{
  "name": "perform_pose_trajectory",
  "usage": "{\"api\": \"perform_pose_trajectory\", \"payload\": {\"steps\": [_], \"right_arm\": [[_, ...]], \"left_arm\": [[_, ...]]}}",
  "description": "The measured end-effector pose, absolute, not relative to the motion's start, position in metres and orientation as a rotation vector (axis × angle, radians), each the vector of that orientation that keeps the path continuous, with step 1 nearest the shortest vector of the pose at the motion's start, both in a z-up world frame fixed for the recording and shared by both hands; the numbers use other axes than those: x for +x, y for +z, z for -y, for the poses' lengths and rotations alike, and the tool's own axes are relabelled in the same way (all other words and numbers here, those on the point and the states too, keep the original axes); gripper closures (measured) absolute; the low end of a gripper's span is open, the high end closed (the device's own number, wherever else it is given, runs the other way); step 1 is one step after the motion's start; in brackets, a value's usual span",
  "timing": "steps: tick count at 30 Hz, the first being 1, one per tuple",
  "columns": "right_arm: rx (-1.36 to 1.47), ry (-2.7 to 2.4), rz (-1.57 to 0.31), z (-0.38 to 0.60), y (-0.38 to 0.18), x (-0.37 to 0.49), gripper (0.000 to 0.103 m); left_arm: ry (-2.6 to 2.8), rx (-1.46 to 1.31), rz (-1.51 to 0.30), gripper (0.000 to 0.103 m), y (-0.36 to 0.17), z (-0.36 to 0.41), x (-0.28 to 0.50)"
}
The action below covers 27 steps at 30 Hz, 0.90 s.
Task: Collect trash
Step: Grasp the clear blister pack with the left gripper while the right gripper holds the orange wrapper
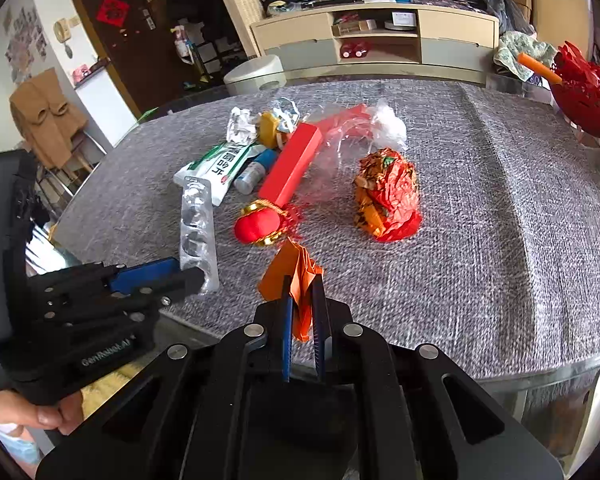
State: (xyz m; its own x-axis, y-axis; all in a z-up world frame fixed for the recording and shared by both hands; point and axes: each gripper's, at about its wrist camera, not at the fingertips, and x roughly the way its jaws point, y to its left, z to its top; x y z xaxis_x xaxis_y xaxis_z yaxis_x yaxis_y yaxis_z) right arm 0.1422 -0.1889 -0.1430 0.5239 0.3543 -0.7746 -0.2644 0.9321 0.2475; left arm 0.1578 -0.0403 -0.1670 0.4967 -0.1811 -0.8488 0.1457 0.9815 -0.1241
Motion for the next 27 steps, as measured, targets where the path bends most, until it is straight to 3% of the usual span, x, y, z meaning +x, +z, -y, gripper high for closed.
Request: {"api": "perform_pose_trajectory", "payload": {"steps": [6,8,13,15,17,19,27], "right_arm": [[0.113,0.375,-0.939,0.188,-0.139,0.134,0.093],[0.117,0.369,-0.934,0.188,-0.137,0.133,0.093],[0.121,0.353,-0.941,0.192,-0.139,0.136,0.093],[0.126,0.348,-0.945,0.192,-0.140,0.137,0.093],[0.129,0.339,-0.945,0.196,-0.141,0.139,0.093],[0.131,0.333,-0.947,0.197,-0.142,0.141,0.093],[0.129,0.334,-0.949,0.199,-0.146,0.140,0.093]], "left_arm": [[-0.181,-0.065,-1.044,0.077,-0.169,0.032,0.157],[-0.189,-0.090,-1.049,0.064,-0.170,0.031,0.159],[-0.237,-0.122,-1.094,0.056,-0.187,0.037,0.165],[-0.220,-0.078,-1.075,0.057,-0.188,0.047,0.165],[-0.204,-0.064,-1.064,0.068,-0.188,0.049,0.169],[-0.204,-0.069,-1.059,0.071,-0.188,0.048,0.172],[-0.214,-0.037,-1.042,0.077,-0.187,0.052,0.167]]}}
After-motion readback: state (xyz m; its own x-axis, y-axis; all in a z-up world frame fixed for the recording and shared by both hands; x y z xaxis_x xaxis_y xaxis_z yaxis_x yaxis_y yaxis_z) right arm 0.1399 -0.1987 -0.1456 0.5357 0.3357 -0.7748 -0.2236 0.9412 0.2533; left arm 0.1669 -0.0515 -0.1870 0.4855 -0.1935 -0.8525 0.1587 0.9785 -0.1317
